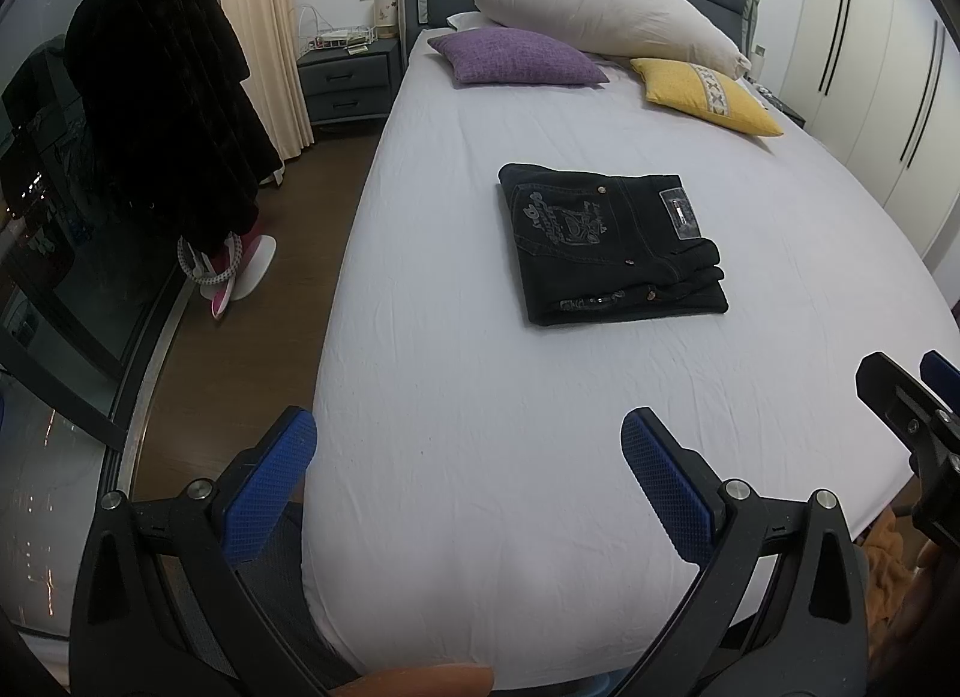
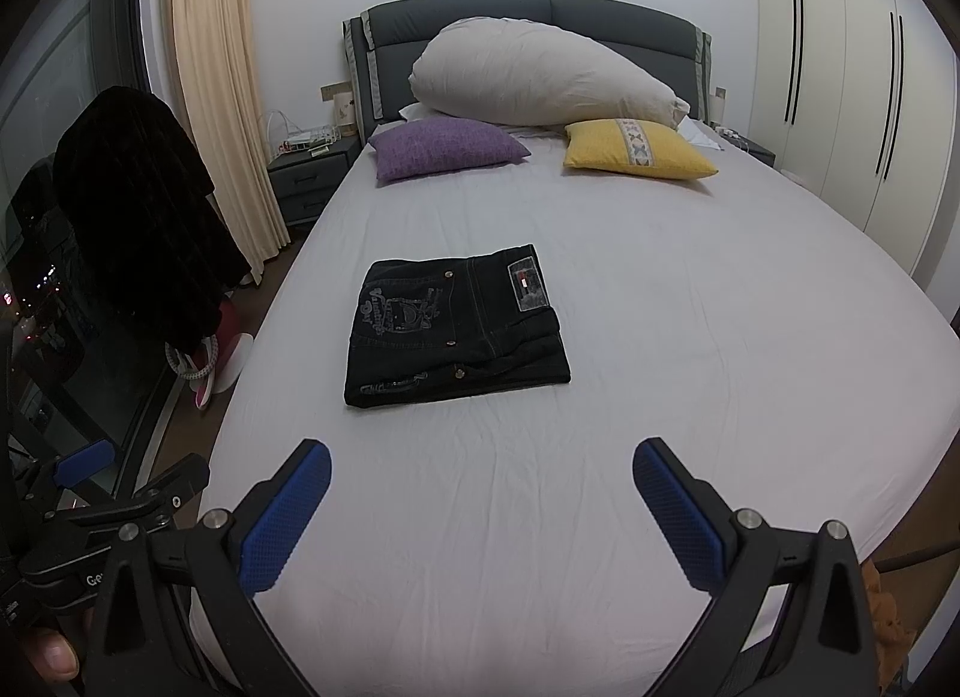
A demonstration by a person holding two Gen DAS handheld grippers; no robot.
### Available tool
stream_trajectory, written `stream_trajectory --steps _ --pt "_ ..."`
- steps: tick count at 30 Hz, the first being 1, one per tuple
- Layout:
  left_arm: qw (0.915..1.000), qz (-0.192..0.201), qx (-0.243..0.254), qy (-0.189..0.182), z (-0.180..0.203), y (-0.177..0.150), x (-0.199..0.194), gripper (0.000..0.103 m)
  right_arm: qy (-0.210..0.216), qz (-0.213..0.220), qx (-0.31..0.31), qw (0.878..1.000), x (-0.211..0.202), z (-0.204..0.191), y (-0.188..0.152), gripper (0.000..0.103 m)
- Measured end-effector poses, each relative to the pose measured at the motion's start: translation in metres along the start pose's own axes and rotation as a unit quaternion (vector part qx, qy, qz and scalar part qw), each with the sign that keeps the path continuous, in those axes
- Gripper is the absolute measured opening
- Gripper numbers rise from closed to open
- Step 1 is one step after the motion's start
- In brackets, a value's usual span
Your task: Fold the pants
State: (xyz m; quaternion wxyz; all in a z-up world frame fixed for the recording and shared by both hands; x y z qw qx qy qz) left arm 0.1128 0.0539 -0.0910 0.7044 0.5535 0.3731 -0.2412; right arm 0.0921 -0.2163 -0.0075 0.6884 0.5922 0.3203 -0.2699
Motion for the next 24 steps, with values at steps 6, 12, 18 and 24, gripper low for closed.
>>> stream_trajectory --steps 6,12,18,24 --pt "1.0000 0.000 0.001 0.000 0.0001 -0.0003 -0.0003 0.103 0.000 0.000 0.000 1.000 -0.0004 0.0004 0.0006 0.103" --pt "1.0000 -0.001 -0.001 0.000 -0.0001 -0.0022 0.0001 0.103 0.000 -0.001 0.000 1.000 -0.0005 0.0009 0.0011 0.103" --pt "1.0000 -0.002 -0.001 0.000 0.0002 -0.0043 0.0009 0.103 0.001 -0.001 0.000 1.000 -0.0003 0.0008 0.0012 0.103" --pt "1.0000 -0.003 -0.001 0.000 0.0000 -0.0066 0.0012 0.103 0.001 -0.001 0.000 1.000 -0.0004 0.0014 0.0018 0.103"
Point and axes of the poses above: each gripper's, at about its wrist camera, not at the fingertips, and x roughly the way its jaws point, z to its right, y to its top, the point moved 10 cm from there along x, roughly the way its jaws point, and after that the axes turned 11 degrees about -x, right-handed, at the moved point
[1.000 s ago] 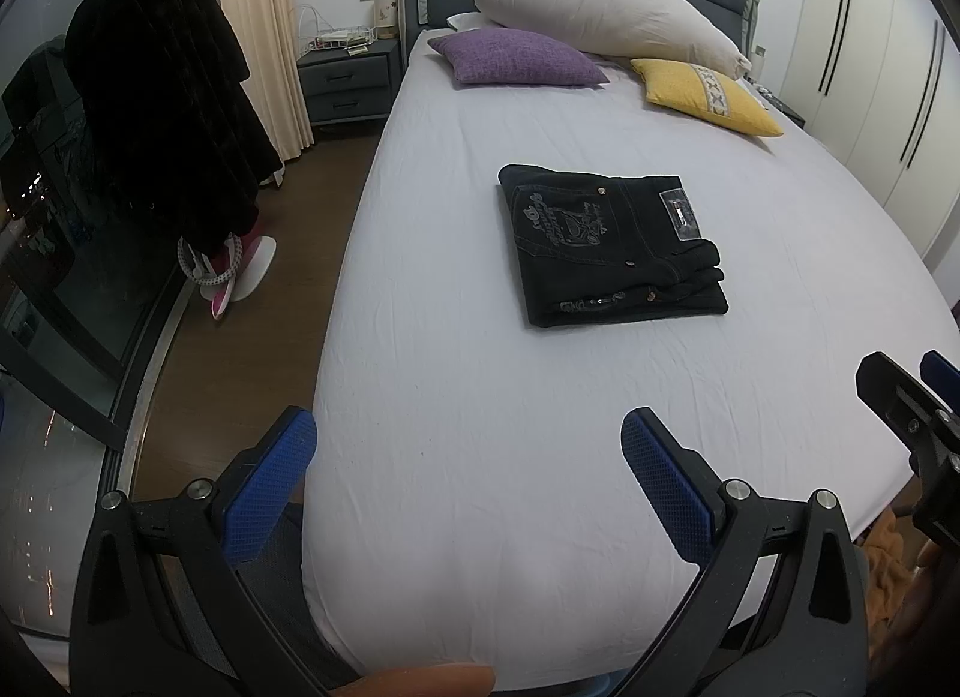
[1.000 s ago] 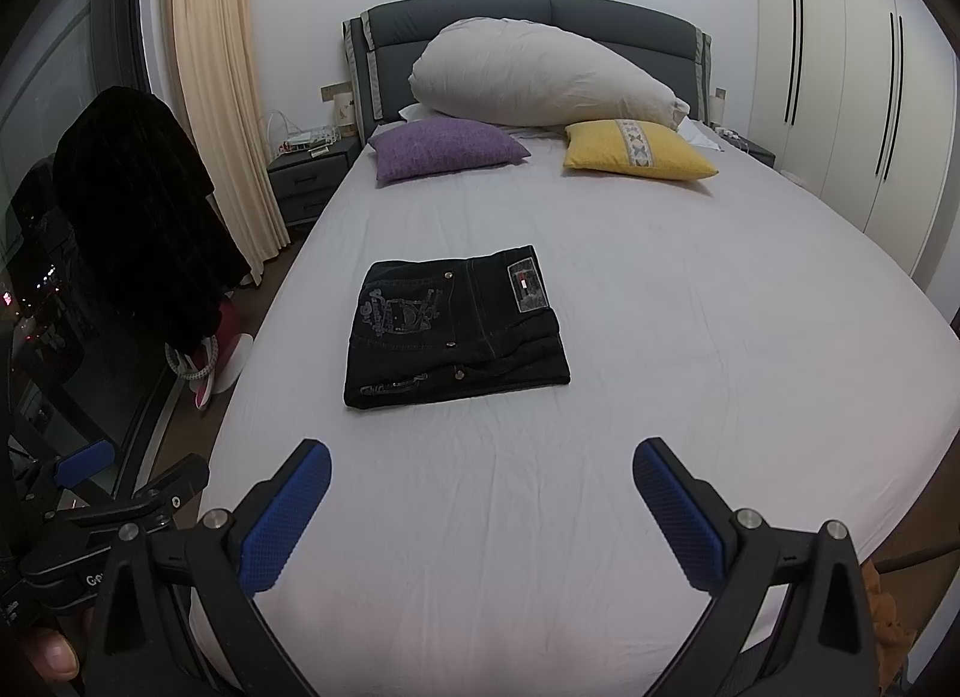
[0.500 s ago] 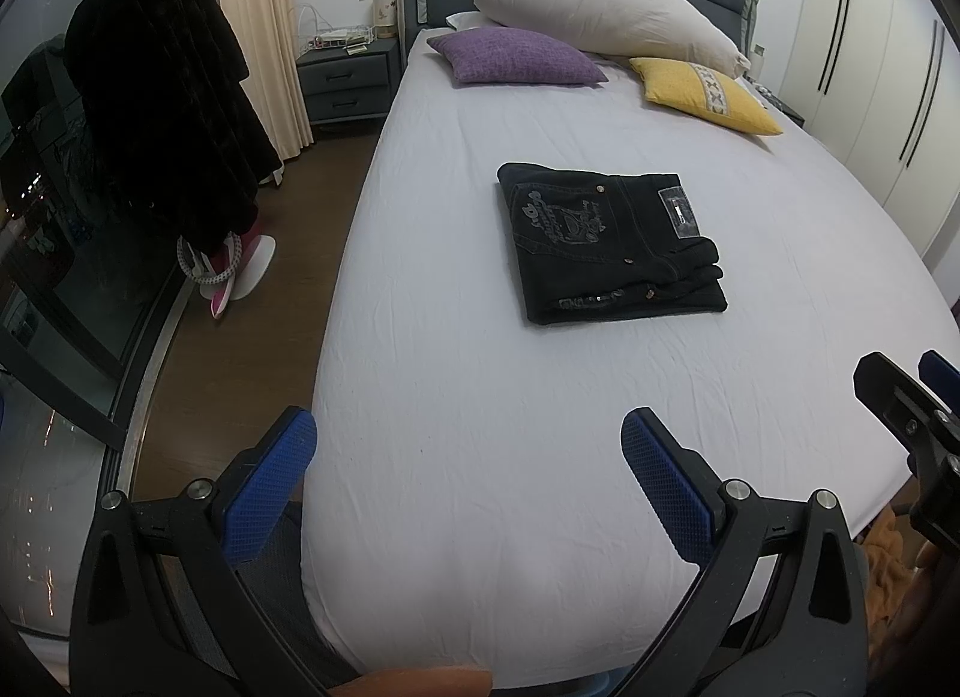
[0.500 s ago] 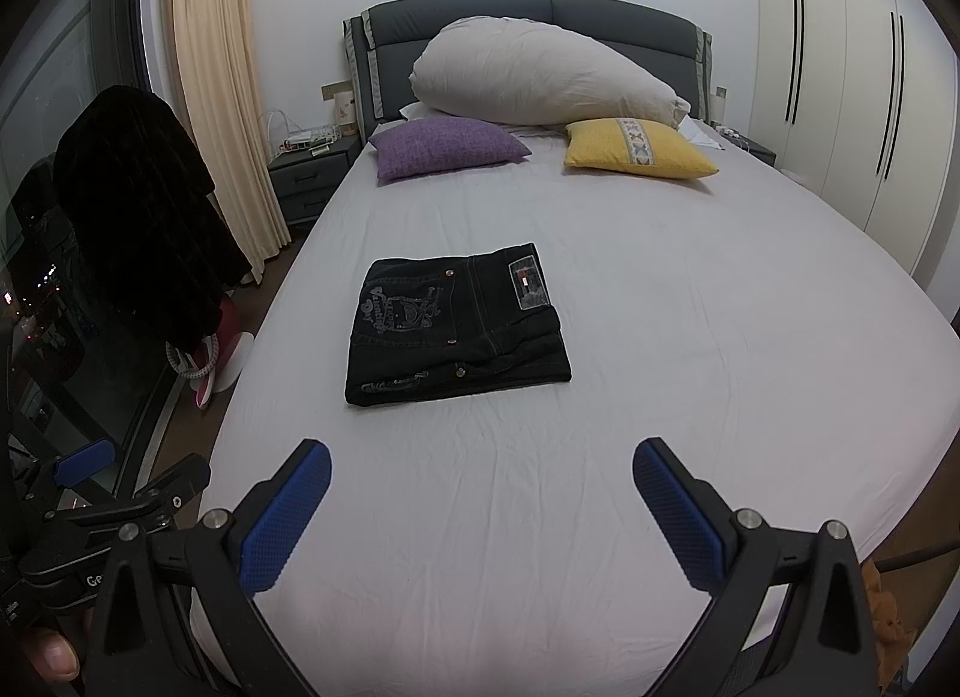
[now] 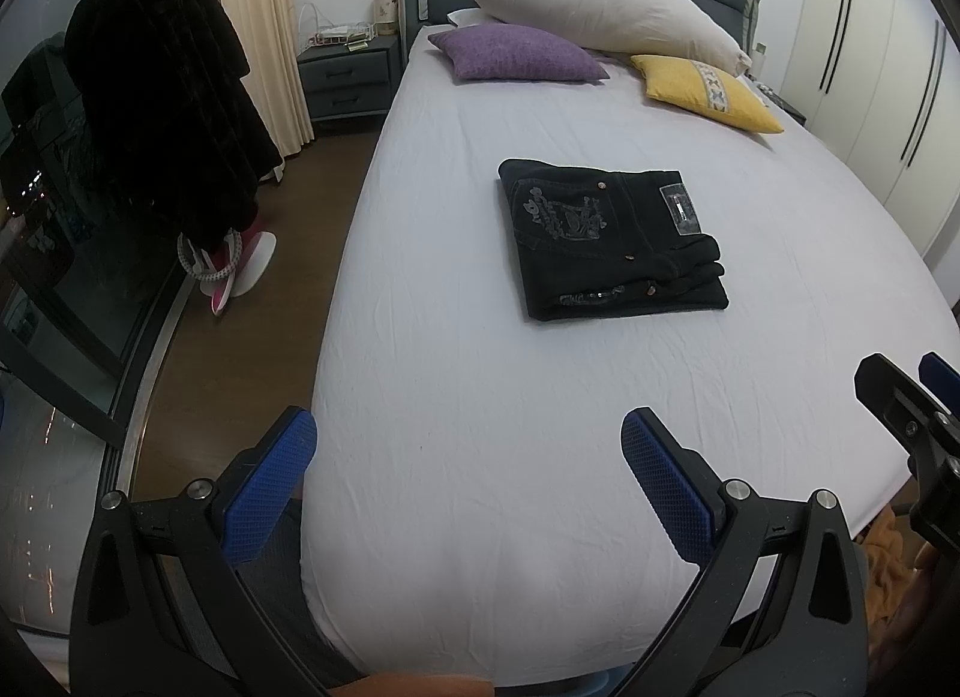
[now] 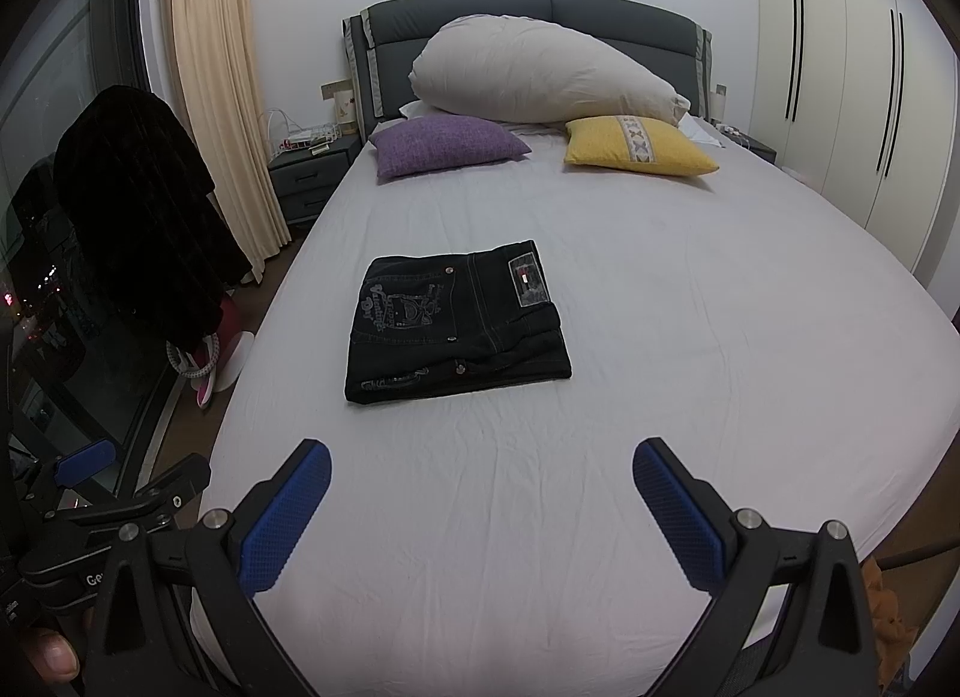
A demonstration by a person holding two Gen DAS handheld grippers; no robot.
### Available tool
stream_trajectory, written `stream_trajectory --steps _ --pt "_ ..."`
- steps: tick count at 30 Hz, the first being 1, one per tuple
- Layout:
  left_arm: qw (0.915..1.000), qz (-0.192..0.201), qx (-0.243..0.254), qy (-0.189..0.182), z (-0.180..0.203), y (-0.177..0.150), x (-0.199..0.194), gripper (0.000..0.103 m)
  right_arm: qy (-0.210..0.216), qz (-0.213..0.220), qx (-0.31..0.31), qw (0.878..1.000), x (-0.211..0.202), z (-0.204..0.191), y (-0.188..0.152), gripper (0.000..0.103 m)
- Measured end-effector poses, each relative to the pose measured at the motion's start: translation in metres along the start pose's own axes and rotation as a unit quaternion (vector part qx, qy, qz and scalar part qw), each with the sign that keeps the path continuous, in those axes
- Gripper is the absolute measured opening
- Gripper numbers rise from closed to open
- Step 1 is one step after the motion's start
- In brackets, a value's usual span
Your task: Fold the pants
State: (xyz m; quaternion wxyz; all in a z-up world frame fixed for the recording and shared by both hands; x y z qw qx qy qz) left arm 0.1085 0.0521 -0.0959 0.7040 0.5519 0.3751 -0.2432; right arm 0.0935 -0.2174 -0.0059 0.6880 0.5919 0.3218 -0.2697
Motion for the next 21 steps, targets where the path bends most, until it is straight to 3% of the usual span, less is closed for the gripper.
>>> stream_trajectory --steps 21 --pt "1.0000 -0.002 0.000 0.000 -0.0009 -0.0007 0.0008 0.103 0.001 -0.001 0.000 1.000 -0.0008 0.0014 0.0016 0.103"
Point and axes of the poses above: each gripper's, at about its wrist camera, not at the fingertips, and x roughly the way its jaws point, z to its right, y to its top, the point moved 10 cm from there along x, roughly the way its jaws point, and after that the axes turned 11 degrees about -x, right-handed, at the moved point
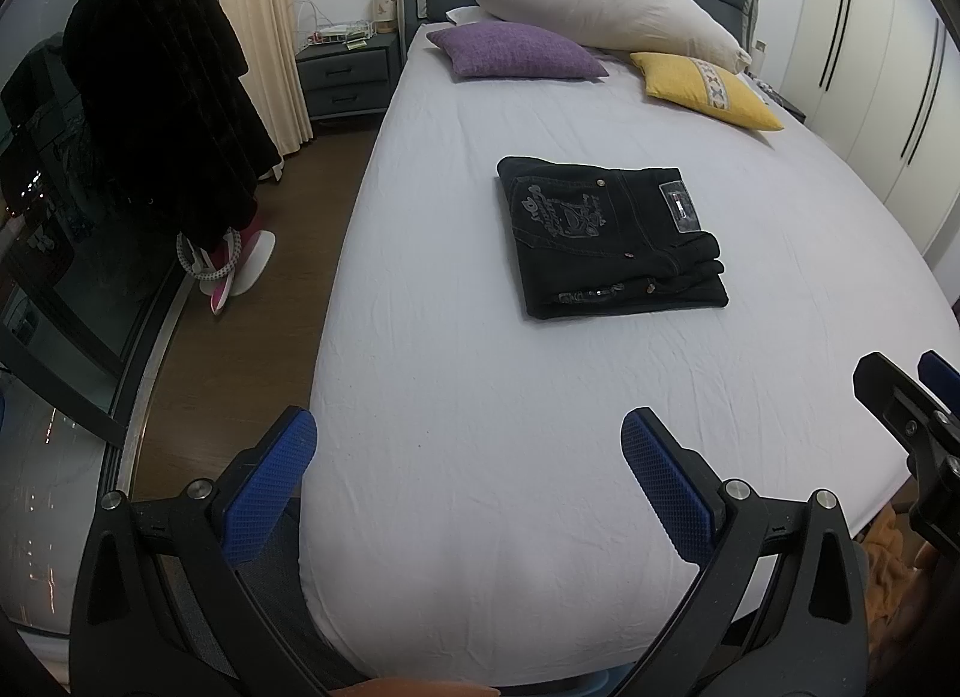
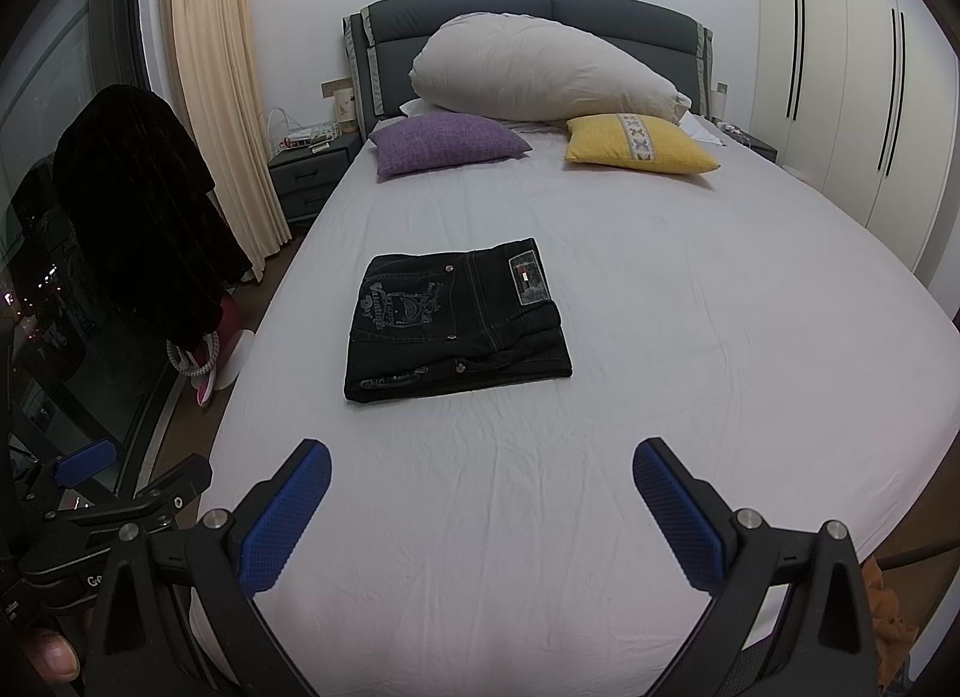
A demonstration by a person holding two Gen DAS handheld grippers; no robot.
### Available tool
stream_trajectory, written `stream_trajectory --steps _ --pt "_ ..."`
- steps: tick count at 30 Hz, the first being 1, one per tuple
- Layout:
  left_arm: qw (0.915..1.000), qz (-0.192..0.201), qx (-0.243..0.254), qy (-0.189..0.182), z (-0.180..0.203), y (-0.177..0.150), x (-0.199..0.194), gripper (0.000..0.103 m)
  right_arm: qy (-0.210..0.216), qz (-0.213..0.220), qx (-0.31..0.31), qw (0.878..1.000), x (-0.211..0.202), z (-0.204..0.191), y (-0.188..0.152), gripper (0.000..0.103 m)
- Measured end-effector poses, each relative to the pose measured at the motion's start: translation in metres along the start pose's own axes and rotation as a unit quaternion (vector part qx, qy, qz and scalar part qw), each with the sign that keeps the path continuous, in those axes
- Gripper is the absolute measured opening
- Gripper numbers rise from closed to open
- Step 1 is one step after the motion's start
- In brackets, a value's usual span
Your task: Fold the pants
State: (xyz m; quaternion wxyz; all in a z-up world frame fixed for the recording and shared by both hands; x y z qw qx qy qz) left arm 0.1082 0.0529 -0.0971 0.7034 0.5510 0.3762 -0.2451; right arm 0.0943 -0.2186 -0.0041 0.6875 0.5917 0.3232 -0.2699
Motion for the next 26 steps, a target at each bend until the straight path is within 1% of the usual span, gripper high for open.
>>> stream_trajectory --steps 19,23,26 --pt "1.0000 -0.002 0.002 0.003 -0.0028 -0.0033 0.0017 0.103 0.002 -0.002 0.000 1.000 0.0004 0.0020 0.0015 0.103" --pt "0.9999 0.008 0.008 0.002 -0.0017 -0.0037 -0.0008 0.103 0.002 -0.001 -0.001 1.000 0.0004 0.0027 0.0023 0.103" --pt "0.9999 0.007 0.008 -0.001 -0.0008 -0.0049 -0.0012 0.103 0.003 -0.002 0.001 1.000 0.0004 0.0026 0.0023 0.103"
Point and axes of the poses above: each gripper's, at about its wrist camera, not at the fingertips, and x roughly the way its jaws point, z to its right, y to its top, the point moved 10 cm from there along x, roughly the way its jaws point, and after that the axes turned 11 degrees about -x, right-handed, at the moved point
